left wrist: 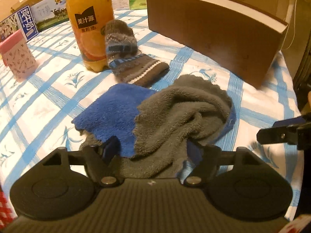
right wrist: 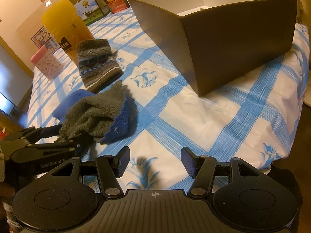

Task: Organize soft objects
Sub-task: 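Grasp the grey towel and blue cloth with the left tool while the right tool grasps the knit sock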

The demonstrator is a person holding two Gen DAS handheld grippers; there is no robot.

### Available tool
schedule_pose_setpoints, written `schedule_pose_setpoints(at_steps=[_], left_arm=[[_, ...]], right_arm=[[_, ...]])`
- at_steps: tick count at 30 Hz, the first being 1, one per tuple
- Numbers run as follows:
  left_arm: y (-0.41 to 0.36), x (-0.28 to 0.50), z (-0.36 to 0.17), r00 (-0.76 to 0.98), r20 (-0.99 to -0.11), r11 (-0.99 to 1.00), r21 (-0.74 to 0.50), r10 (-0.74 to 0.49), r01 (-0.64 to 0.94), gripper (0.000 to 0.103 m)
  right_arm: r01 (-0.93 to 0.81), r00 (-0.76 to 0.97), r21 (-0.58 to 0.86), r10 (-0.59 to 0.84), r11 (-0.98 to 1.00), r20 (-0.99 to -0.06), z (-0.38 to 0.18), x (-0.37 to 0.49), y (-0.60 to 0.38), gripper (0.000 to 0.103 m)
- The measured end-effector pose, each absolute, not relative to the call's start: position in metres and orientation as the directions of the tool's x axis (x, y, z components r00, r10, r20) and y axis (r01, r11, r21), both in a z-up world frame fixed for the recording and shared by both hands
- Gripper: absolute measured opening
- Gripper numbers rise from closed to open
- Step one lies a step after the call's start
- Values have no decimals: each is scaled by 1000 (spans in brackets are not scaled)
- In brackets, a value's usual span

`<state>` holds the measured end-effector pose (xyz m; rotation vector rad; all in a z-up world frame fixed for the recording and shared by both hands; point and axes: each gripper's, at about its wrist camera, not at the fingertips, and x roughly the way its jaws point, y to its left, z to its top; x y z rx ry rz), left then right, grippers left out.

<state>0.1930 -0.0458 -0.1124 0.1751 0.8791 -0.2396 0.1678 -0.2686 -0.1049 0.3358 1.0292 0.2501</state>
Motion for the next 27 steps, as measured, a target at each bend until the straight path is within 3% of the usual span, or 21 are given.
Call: schedule_pose_setpoints(at_steps=[1, 3, 6, 15, 27], left_arm=[[-44, 193, -112, 618, -771, 957, 43, -151, 287, 54], [-42, 193, -109, 623, -761, 954, 18, -181, 299, 27], [-33, 195, -103, 624, -755, 959, -19, -198, 282, 18], [16, 184, -64, 688, -710, 988, -79, -151, 136, 15], [86, 217, -38, 720, -693, 991, -77, 26, -110, 15]], right_arm=[[-47, 494, 385, 357, 922, -793, -105, 168, -268, 59], [-51, 493, 384, 358, 922, -793, -105, 168, -267, 59], [-61, 491, 384, 363, 921, -792, -105, 169, -264, 59], [-181, 520, 380, 416, 907, -746, -93, 176, -242, 59], [-359, 584, 322, 480, 876, -654, -71, 240, -179, 59]])
